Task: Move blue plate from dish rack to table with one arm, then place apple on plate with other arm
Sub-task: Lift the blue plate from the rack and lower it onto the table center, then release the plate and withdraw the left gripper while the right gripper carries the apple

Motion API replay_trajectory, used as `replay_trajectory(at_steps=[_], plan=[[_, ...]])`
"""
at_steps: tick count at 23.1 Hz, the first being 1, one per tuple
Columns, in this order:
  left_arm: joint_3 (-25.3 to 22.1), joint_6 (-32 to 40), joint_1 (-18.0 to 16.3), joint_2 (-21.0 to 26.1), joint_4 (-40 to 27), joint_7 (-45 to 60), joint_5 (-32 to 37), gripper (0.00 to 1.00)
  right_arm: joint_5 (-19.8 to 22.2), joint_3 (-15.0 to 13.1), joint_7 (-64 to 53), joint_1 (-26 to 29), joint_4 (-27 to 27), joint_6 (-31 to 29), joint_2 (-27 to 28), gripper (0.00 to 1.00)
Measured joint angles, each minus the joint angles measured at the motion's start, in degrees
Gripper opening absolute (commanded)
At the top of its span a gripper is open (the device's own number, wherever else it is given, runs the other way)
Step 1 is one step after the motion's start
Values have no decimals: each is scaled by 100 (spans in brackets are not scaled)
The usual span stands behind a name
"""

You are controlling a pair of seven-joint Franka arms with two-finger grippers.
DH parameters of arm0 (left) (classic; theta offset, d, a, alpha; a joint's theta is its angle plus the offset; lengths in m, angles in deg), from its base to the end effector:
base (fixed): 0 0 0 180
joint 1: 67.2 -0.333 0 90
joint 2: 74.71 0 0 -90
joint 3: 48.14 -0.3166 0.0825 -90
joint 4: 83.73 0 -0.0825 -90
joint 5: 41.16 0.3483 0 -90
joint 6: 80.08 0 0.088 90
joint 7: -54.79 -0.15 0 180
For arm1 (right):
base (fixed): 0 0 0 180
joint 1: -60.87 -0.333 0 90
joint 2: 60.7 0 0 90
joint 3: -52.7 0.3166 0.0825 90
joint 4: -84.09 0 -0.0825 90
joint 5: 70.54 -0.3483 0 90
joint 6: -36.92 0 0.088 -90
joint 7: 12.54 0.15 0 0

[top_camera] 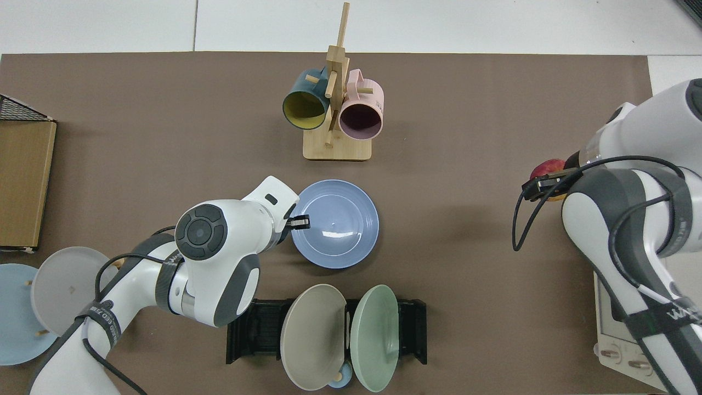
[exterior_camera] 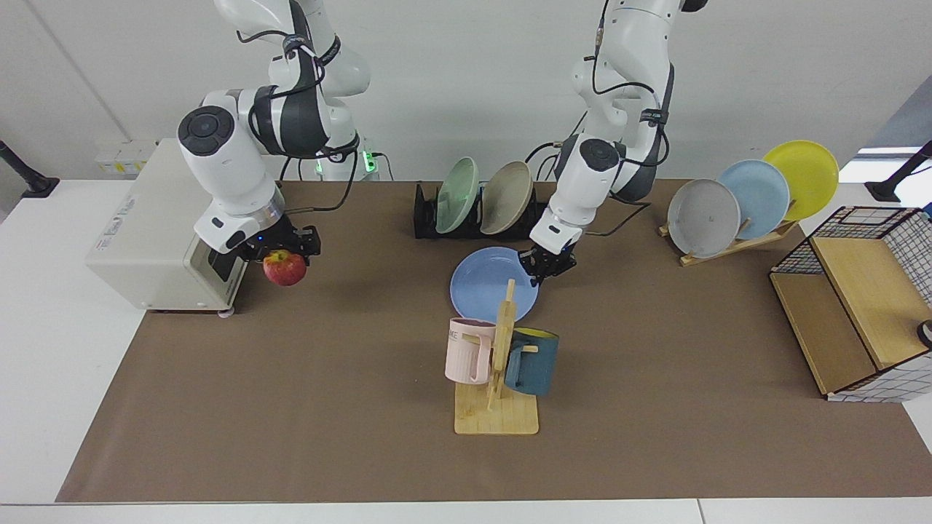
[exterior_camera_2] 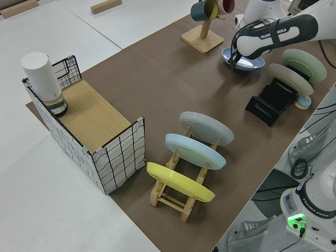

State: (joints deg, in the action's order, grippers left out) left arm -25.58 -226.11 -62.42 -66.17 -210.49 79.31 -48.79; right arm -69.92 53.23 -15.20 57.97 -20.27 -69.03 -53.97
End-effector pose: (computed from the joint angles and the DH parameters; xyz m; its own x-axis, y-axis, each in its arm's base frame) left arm 0.4858 -0.2512 0.3196 0.9915 0.0747 0.1061 0.0506 -0.9755 0.2141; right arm 0.5470 0.0313 0.4321 0.9900 0.1088 -0.0899 0.1097 -0.9940 0.0048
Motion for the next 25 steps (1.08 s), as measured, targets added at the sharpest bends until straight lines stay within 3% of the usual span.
replay_trajectory(at_steps=[2, 3, 4, 6, 7, 8, 15, 20, 25], plan=[[-3, -84, 0, 15, -5, 116, -1, 13, -28, 5, 122, -131, -10, -63, 0, 0], [-3, -112, 0, 26, -6, 161, -1, 20, -31, 7, 202, -200, -16, -83, 0, 0], [-3, -141, 0, 38, -6, 199, -1, 33, -32, 11, 287, -272, -21, -95, 0, 0], [-3, -172, 1, 60, -7, 234, -1, 69, -32, 17, 446, -393, -30, -103, 0, 0], [-3, -178, 1, 68, -7, 242, -2, 93, -32, 19, 523, -446, -33, -104, 0, 0], [-3, -181, 1, 72, -7, 246, -2, 100, -32, 20, 589, -493, -35, -105, 0, 0], [-105, 11, -3, 73, 69, 242, 84, 100, -33, 23, 900, -694, -48, -107, 0, 0], [-409, 1191, -98, 32, 607, 241, 959, 100, -36, 22, 1012, -793, -51, -113, 0, 0], [-460, 2256, -515, -247, 1171, 180, 1371, 100, -74, 25, 1401, -1021, -53, -159, 0, 0]])
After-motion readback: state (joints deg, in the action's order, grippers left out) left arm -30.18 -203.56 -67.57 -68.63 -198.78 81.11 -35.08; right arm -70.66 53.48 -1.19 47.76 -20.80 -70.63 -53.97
